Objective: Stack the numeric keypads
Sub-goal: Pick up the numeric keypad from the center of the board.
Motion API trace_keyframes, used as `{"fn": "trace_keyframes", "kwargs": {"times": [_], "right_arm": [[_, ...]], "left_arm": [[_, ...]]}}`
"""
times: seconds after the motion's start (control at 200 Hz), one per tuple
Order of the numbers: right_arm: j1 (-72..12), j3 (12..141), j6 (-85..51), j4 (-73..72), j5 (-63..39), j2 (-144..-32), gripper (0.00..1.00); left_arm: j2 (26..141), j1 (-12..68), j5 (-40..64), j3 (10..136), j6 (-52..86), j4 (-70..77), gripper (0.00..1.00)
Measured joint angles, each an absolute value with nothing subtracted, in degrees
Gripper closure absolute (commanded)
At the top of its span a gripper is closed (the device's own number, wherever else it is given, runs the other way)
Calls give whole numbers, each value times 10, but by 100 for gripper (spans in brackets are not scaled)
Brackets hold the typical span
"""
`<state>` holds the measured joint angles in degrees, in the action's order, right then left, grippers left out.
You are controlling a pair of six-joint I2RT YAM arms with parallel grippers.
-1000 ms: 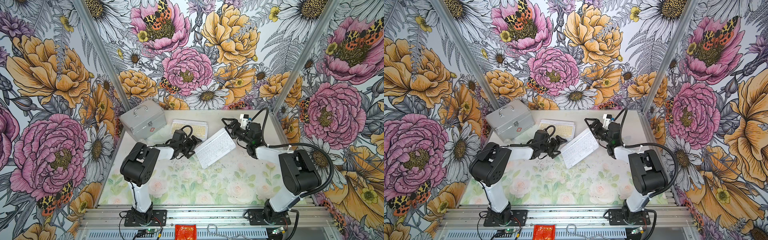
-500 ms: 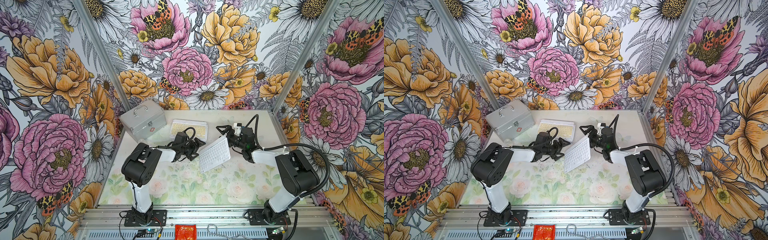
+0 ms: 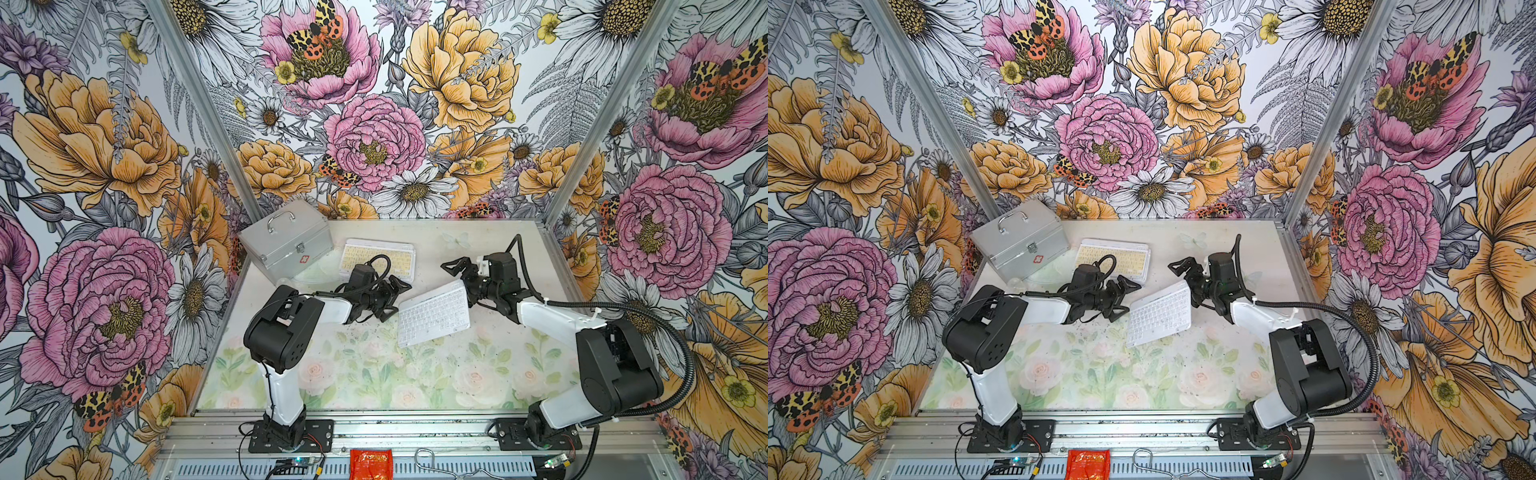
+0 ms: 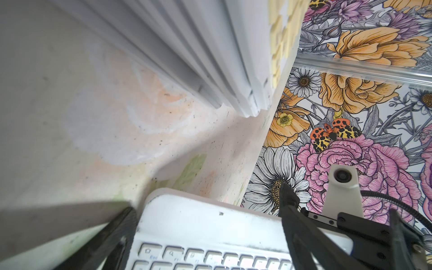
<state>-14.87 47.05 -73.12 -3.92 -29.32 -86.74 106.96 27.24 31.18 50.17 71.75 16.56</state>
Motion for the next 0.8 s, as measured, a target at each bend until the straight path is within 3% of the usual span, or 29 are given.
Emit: {"fn": "trace_keyframes", "kwargs": {"times": [0.23, 0.54, 0.8], "right_arm": [[-125, 510, -681, 80, -359, -867, 6], [-116, 606, -550, 237, -440, -872, 30], [-115, 609, -474, 335, -460, -886, 40]], "left_arm": [[1070, 274, 312, 502, 721, 166, 1], [1074, 285, 312, 502, 722, 173, 1], [1075, 286, 312, 502, 722, 175, 1]]}}
